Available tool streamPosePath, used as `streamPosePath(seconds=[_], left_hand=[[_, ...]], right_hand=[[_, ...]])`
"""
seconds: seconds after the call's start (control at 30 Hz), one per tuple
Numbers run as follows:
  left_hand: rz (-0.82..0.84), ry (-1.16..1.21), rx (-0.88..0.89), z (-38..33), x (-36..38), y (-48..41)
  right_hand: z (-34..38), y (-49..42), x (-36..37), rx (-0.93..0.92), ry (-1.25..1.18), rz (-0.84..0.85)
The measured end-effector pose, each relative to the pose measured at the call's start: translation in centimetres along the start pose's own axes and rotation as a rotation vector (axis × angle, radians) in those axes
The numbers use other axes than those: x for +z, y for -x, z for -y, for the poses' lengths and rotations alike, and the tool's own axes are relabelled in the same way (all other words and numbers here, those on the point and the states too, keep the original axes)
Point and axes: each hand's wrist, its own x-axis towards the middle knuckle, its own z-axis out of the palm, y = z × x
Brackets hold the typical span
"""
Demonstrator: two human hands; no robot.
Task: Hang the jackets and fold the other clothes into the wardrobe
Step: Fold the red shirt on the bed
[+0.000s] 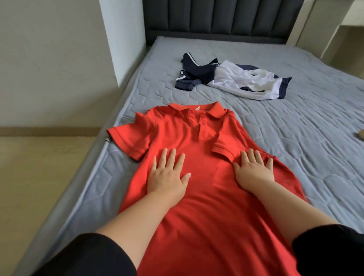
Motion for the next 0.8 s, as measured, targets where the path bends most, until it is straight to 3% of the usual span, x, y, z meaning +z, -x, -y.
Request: streamPosePath(seconds=[0.1,0.2,0.27,0.33,0.43,0.5,0.57,0.63,0.8], left_hand=[[0.023,0.036,-0.054,2.0,-0.6,2.1],[-0.01,0.312,-0.126,3.7,-1.8,3.0],[-0.166,0.615,-0.329,4.8,-3.0,3.4],[-0.267,0.847,-0.646,6.2,-4.1,3.7],[-0.153,1.181,-0.924,8.4,-4.8,3.2],[-0.083,1.64,-0.965,9.0,-5.8,2.2],[0.023,1.88,-0.968,9.3,-6.8,1.0],[0.121,1.952,-0.949,9.2,-7.2,-0.2],[0.095,1.967,-1.018,10.1,-6.8,-2.4]], right_hand=[[2.9,2.7,0.1,0.005,-0.059,-0.072],[7.0,4.2,-0.6,-0.095,-0.169,-0.165],[10.2,4.6,-1.2,-0.188,-0.254,-0.163],[13.1,5.3,-1.3,-0.288,-0.286,-0.112],[15.4,6.2,-0.6,-0.38,-0.233,-0.032],[15.6,6.4,-0.2,-0.385,-0.208,0.012],[15.5,6.2,-0.1,-0.38,-0.208,0.033],[15.3,5.6,-0.1,-0.376,-0.236,0.062],[14.8,3.8,0.2,-0.371,-0.223,0.114]])
